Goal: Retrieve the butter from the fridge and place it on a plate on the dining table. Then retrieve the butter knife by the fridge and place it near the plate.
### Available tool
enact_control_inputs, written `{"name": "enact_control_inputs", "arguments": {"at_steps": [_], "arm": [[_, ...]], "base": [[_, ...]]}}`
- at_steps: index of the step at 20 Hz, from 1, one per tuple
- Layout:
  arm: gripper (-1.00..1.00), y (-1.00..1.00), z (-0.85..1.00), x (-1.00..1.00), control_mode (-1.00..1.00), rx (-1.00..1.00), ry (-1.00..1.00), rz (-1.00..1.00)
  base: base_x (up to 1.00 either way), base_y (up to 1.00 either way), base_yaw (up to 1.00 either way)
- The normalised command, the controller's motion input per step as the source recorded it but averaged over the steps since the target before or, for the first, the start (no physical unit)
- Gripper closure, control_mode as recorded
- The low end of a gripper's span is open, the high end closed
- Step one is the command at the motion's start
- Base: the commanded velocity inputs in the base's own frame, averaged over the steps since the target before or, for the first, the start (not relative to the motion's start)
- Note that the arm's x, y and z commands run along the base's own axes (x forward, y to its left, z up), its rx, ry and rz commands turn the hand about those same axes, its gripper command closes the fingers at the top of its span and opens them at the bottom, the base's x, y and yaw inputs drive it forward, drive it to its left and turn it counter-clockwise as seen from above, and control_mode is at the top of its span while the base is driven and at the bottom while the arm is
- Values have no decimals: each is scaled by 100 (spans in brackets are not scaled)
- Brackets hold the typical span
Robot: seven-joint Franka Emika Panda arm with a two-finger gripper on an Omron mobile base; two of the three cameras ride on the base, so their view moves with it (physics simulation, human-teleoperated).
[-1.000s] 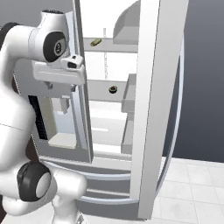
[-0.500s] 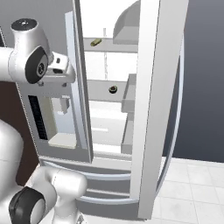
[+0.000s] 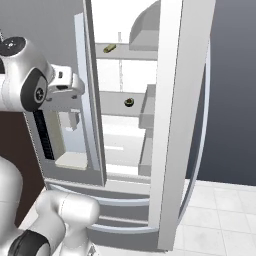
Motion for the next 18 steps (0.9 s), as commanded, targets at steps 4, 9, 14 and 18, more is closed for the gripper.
{"name": "enact_control_inputs", "arguments": {"at_steps": [4, 9, 14, 18], "arm": [[-100, -2, -1, 19, -100, 1, -9, 0], [-100, 0, -3, 58, -100, 0, -4, -10], [-100, 0, 0, 66, -100, 1, 0, -16], [-100, 0, 0, 42, -100, 17, 0, -14]], "base": [[0, 0, 0], [0, 0, 0], [0, 0, 0], [0, 0, 0]]}}
